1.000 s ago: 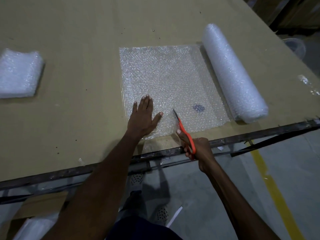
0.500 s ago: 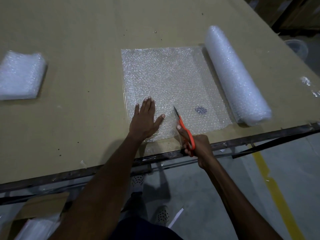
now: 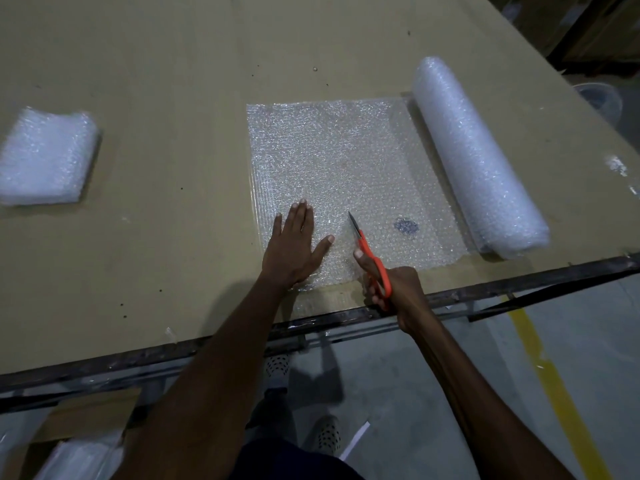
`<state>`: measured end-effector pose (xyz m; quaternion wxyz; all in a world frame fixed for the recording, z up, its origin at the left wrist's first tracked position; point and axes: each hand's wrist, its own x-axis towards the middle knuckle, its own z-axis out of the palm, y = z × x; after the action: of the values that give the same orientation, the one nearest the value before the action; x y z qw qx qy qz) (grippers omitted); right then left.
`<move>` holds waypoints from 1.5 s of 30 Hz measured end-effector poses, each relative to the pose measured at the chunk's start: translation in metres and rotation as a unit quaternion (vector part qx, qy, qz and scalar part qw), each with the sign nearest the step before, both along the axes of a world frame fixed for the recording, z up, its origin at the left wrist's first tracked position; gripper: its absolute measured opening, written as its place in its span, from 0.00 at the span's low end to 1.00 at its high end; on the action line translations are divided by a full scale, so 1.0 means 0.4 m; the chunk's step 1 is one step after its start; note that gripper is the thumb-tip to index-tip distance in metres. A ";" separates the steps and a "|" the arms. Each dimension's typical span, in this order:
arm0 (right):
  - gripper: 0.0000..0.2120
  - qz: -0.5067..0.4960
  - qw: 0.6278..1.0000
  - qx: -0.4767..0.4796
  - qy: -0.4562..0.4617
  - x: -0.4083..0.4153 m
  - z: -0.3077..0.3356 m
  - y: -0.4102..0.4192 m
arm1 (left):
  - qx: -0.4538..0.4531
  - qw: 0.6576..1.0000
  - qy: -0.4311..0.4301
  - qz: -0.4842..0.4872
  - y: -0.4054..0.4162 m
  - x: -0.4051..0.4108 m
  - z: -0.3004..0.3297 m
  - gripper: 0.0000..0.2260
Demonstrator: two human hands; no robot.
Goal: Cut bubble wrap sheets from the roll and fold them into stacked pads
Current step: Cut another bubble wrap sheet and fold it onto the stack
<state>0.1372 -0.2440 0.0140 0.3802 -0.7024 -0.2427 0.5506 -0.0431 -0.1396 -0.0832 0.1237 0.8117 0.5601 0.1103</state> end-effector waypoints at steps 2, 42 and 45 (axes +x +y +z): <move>0.23 0.000 1.000 -0.005 -0.004 0.005 -0.004 -0.003 | -0.002 1.000 0.001 0.001 0.000 0.001 0.002 0.37; 0.25 -0.002 0.999 -0.031 0.042 0.006 0.016 0.078 | -0.001 1.000 0.001 -0.011 0.203 -0.003 0.039 0.35; 0.24 -0.010 0.998 -0.033 0.043 0.010 0.010 0.077 | -0.004 1.000 0.009 -0.017 0.212 -0.010 0.019 0.36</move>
<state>0.1413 -0.2130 0.0180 0.3720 -0.6929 -0.2011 0.5840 -0.0473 -0.0550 -0.0756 0.1238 0.8214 0.5479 0.0985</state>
